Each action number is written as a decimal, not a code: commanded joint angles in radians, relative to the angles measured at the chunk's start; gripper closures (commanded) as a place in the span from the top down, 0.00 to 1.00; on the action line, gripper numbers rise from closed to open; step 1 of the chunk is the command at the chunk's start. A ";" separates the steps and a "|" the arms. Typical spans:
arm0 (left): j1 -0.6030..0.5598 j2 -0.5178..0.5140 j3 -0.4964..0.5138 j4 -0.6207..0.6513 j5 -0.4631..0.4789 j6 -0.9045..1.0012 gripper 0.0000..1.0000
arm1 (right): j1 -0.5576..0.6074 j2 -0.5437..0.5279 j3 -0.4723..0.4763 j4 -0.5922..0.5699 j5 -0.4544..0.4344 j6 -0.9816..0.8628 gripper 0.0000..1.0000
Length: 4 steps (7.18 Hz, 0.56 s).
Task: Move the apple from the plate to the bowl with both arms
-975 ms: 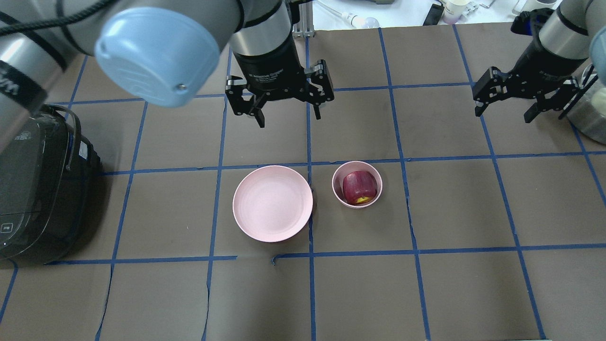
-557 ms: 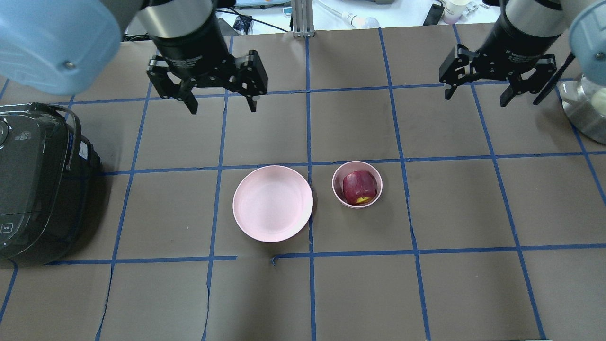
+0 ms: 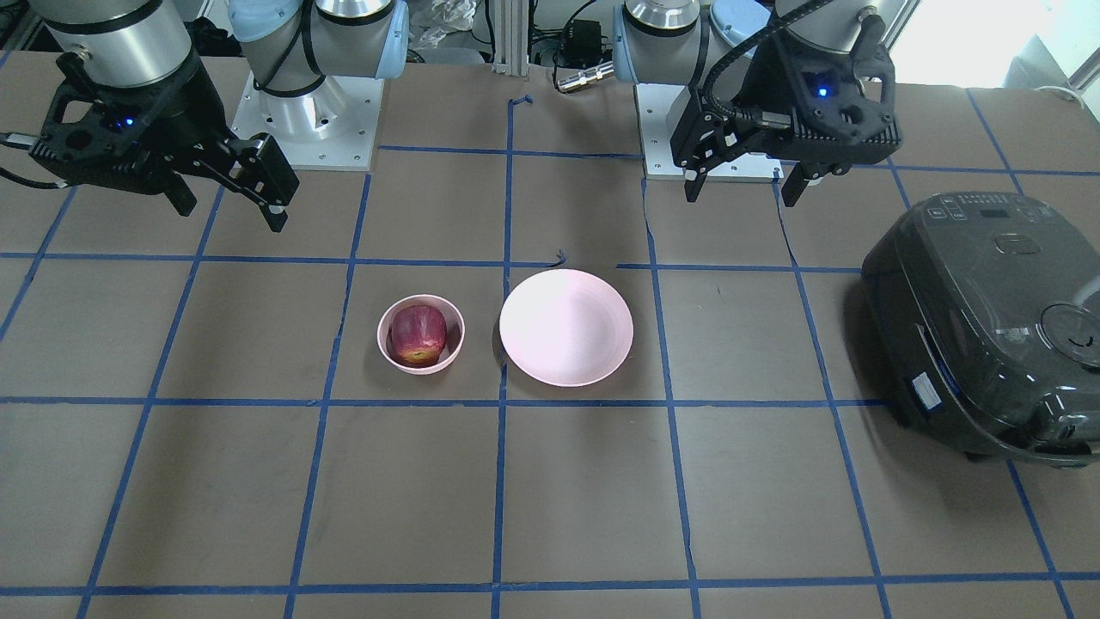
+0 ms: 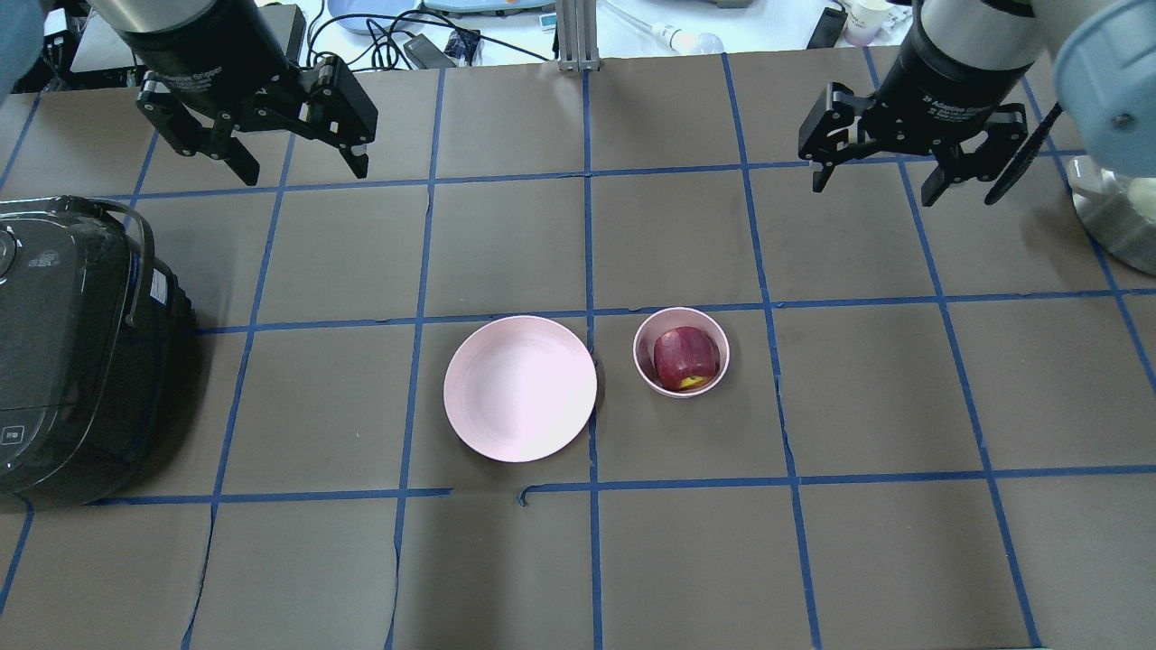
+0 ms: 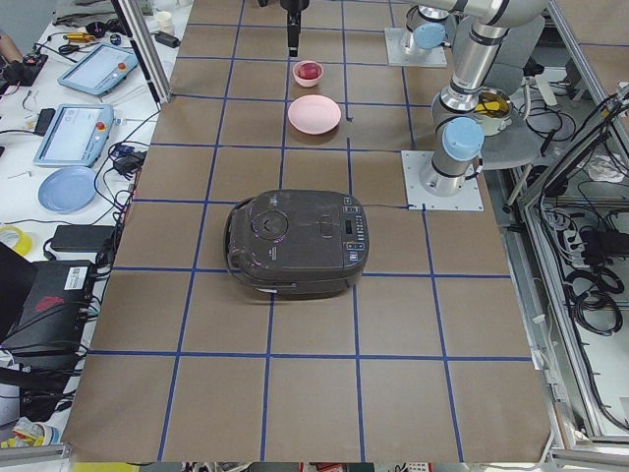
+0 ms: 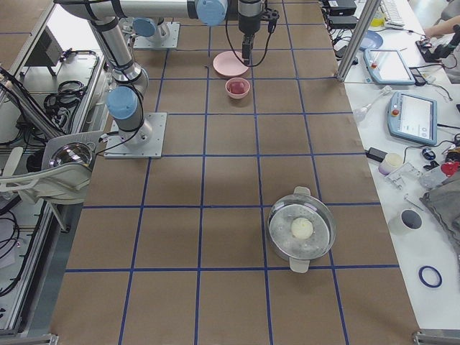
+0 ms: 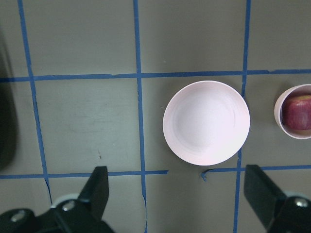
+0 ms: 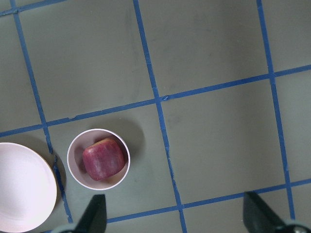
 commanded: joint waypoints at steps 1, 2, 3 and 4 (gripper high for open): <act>0.002 0.010 -0.015 0.006 -0.001 0.001 1.00 | 0.014 0.001 0.005 0.000 -0.001 0.016 1.00; 0.003 0.012 -0.017 0.006 -0.001 0.001 1.00 | 0.014 0.010 -0.002 0.000 -0.003 0.016 1.00; 0.003 0.012 -0.017 0.006 -0.001 0.003 1.00 | 0.014 0.010 0.002 0.002 -0.011 0.016 1.00; 0.003 0.013 -0.023 0.011 0.000 0.006 1.00 | 0.014 0.010 0.005 0.002 -0.011 0.016 1.00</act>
